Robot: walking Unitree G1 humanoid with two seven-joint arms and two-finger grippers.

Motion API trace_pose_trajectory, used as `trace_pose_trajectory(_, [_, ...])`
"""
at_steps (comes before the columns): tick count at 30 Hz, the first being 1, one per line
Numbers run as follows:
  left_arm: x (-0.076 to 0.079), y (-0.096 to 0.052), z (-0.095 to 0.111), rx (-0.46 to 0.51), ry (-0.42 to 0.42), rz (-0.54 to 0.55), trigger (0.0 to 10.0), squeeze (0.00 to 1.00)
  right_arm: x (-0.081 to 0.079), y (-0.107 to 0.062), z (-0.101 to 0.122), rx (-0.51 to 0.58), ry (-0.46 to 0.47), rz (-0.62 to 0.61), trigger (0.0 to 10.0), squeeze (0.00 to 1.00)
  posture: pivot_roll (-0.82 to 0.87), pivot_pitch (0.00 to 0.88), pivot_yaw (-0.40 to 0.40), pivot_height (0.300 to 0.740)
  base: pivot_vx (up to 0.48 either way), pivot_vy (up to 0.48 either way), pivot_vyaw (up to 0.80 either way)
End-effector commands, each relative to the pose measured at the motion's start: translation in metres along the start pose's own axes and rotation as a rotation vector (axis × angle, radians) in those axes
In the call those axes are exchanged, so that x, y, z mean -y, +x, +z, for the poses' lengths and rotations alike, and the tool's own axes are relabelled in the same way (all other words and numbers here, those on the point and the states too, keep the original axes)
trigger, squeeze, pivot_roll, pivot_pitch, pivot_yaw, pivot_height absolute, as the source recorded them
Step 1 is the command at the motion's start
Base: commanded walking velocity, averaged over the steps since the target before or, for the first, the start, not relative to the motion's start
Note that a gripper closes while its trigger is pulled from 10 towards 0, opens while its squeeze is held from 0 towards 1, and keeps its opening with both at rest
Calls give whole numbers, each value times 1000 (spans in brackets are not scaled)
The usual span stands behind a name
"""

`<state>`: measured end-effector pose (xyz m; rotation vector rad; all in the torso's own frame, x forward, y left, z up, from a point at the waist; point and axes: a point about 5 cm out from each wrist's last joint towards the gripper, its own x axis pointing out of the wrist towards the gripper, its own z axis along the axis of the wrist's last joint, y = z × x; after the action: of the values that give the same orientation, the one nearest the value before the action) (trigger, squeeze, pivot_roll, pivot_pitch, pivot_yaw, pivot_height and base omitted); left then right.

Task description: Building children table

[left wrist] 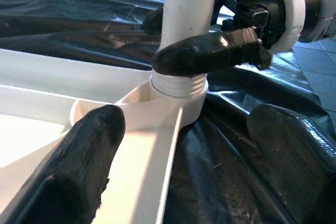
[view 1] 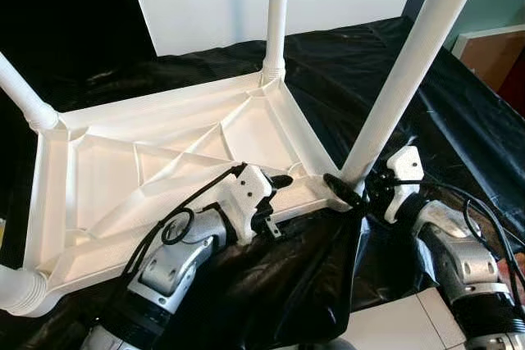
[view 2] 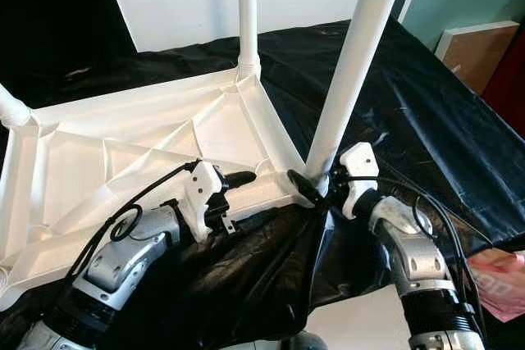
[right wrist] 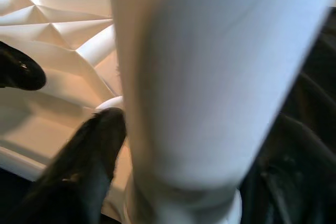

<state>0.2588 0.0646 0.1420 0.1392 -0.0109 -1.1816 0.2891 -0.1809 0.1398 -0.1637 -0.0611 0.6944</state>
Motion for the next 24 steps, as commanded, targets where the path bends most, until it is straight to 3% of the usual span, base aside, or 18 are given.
trace_pose_trajectory(1, [12,-1,-1,-7,-1,-184,10000,0,0,-1,-2,-10,-3,14,0,0,-20,116,-26,740,0,0,0])
trace_pose_trajectory(10, [10,0,-5,-75,112,-173,10000,0,3,-7,-5,-21,-11,18,0,0,-23,101,-32,740,0,0,0])
trace_pose_trajectory(11, [10,0,-6,-77,115,-172,10000,0,2,-8,-5,-22,-3,8,4588,0,-25,100,-32,740,0,0,0])
trace_pose_trajectory(12, [9,1,-6,-77,120,-164,10000,0,0,-8,-6,-20,10,1,10000,0,-25,97,-30,740,0,0,0])
trace_pose_trajectory(24, [5,2,-4,-71,146,-131,10000,0,-10,-8,-11,7,65,-132,10000,0,-34,95,-22,740,0,0,0])
